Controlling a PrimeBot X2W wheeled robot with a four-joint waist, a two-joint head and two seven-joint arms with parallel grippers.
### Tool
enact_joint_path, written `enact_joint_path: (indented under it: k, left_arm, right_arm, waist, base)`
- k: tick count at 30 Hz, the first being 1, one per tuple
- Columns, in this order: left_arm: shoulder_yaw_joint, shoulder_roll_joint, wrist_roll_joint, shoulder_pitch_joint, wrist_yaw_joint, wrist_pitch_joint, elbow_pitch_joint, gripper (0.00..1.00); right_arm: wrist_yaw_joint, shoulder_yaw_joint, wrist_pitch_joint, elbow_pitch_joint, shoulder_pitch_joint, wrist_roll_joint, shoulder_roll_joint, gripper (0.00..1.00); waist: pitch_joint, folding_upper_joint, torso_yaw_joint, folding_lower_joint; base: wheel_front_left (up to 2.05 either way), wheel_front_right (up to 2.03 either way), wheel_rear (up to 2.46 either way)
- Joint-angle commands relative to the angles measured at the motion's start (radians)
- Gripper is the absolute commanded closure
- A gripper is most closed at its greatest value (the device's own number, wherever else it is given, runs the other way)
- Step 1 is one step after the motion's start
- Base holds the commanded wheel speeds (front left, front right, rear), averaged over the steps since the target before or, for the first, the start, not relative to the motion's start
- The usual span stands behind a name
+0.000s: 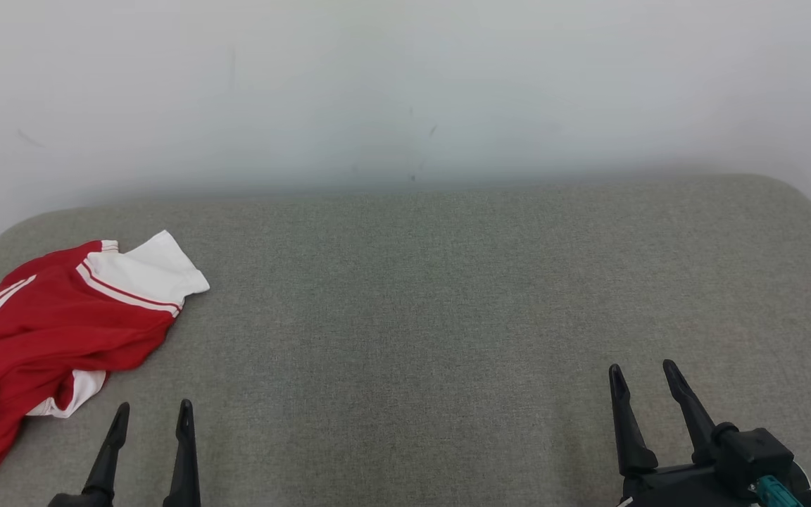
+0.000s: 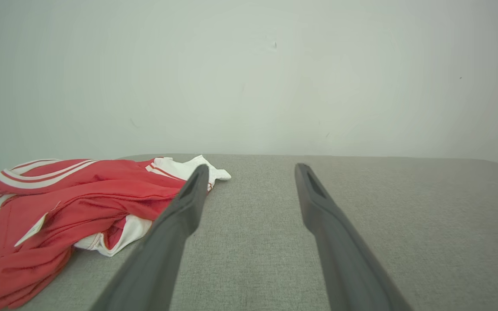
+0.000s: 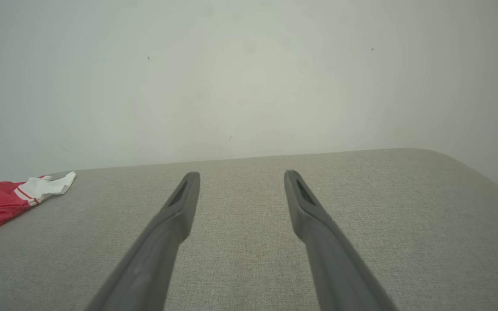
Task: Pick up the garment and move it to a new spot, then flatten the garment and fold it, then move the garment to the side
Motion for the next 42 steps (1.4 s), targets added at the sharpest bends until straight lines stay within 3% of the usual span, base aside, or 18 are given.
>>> enact_joint_path:
  k: [1, 10, 26, 35, 42]
  left_arm:
    - [0.002, 0.006, 0.023, 0.009, -0.001, 0.003, -0.014, 0.0]
    - [-0.012, 0.013, 0.069, 0.025, 0.007, 0.009, -0.054, 0.0]
    - [-0.022, 0.016, 0.044, 0.024, 0.016, 0.015, -0.048, 0.0]
    - [-0.022, 0.02, 0.033, 0.008, 0.026, 0.016, -0.038, 0.0]
    - [-0.012, 0.033, 0.025, 0.016, 0.036, 0.025, -0.033, 0.0]
  right_arm:
    - [-0.002, -0.001, 0.001, -0.008, 0.012, -0.023, -0.003, 0.0]
    - [-0.002, -0.003, 0.023, -0.042, 0.027, -0.062, -0.003, 0.0]
    - [-0.002, -0.006, 0.037, -0.058, 0.034, -0.059, -0.003, 0.0]
    - [-0.002, -0.001, 0.038, -0.055, 0.043, -0.048, -0.003, 0.0]
    - [-0.002, -0.005, 0.035, -0.048, 0.055, -0.037, -0.003, 0.0]
  waist:
    - [0.0, 0.0, 0.0, 0.0]
    - [0.0, 0.0, 0.0, 0.0]
    - [0.002, 0.0, 0.012, 0.0]
    - [-0.001, 0.0, 0.105, 0.0]
    - [-0.002, 0.0, 0.221, 0.0]
  base:
    - [0.0, 0.0, 0.0]
    - [0.0, 0.0, 0.0]
    - [0.0, 0.0, 0.0]
    - [0.0, 0.0, 0.0]
    - [0.0, 0.0, 0.0]
